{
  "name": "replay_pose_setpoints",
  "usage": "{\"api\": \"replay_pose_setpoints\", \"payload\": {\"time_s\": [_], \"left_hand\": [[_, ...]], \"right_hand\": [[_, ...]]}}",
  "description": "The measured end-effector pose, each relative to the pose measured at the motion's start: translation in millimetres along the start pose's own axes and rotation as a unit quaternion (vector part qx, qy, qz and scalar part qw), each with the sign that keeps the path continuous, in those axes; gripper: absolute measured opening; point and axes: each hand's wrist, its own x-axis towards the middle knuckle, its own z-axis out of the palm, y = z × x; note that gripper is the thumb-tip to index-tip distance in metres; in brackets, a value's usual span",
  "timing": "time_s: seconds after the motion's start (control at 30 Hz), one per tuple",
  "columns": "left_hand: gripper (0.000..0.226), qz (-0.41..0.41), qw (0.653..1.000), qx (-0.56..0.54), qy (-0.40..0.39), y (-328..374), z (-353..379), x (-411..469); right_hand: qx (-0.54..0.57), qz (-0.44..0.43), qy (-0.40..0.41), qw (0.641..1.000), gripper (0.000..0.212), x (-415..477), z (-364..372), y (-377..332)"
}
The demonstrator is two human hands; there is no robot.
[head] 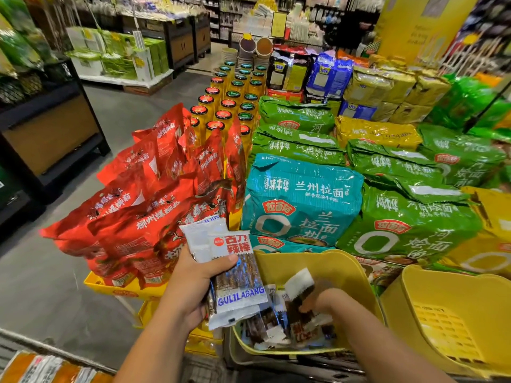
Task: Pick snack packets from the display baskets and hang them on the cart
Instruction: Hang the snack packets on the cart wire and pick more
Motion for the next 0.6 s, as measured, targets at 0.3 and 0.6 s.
{"api": "replay_pose_setpoints", "payload": {"time_s": [0.3,0.6], "left_hand": [[0.067,-0.023,0.999,0.024,-0.043,-10.2,24.0,8.4],[0.063,-0.036,0.998,0.031,-0.048,-14.4,29.6,14.2]], "right_hand": [[-0.203,-0.047,0.054,0.977,0.076,8.1,2.2,-4.5],[-0.261,-0.077,-0.064,0.960,0.060,21.6,20.3,14.9]]}}
